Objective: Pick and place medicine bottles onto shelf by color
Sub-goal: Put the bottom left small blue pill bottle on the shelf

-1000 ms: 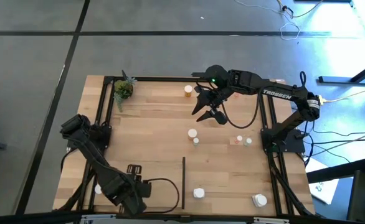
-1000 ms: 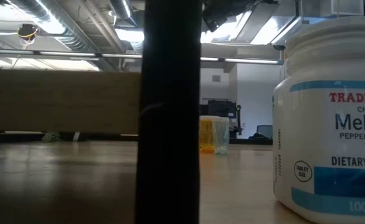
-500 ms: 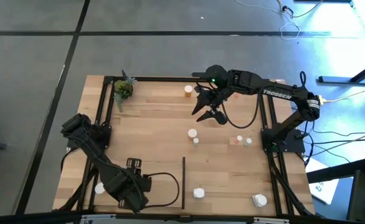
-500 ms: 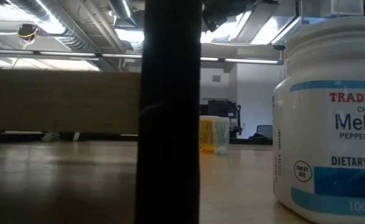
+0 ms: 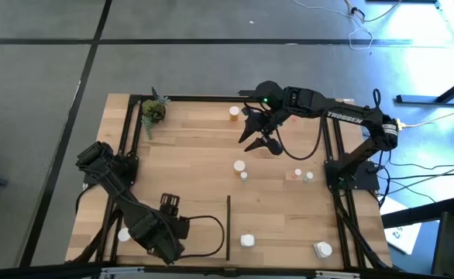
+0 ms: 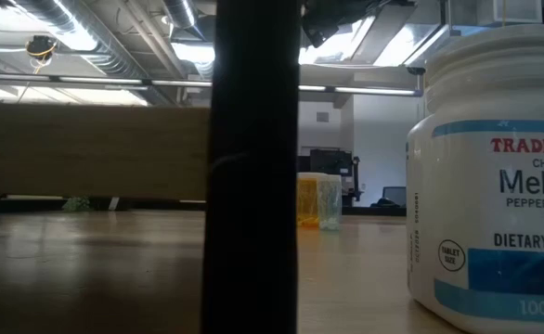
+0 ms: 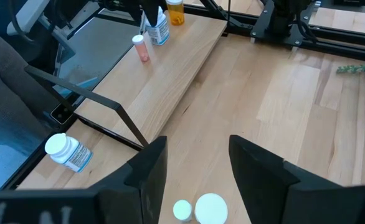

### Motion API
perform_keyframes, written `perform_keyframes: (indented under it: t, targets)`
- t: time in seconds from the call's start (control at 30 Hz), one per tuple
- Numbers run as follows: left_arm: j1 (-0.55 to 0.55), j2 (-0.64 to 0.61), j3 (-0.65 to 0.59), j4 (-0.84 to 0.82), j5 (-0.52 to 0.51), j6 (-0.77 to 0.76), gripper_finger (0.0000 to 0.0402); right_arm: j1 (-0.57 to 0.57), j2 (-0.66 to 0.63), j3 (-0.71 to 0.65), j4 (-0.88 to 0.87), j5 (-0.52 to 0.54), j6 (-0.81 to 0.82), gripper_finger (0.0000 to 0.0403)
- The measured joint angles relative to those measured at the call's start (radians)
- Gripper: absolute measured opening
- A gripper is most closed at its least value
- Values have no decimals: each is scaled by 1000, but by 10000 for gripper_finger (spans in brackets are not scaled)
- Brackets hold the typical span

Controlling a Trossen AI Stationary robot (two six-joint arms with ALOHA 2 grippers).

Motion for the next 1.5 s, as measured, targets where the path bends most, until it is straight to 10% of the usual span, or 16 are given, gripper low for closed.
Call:
perform_keyframes:
  t: [1.03, 1.5]
  targets:
    - [379, -336, -4, -106, -364, -185, 204, 0, 0, 0, 0, 0, 0, 174]
    - [434, -571, -276, 37, -495, -265, 204, 0, 0, 0, 0, 0, 0, 174]
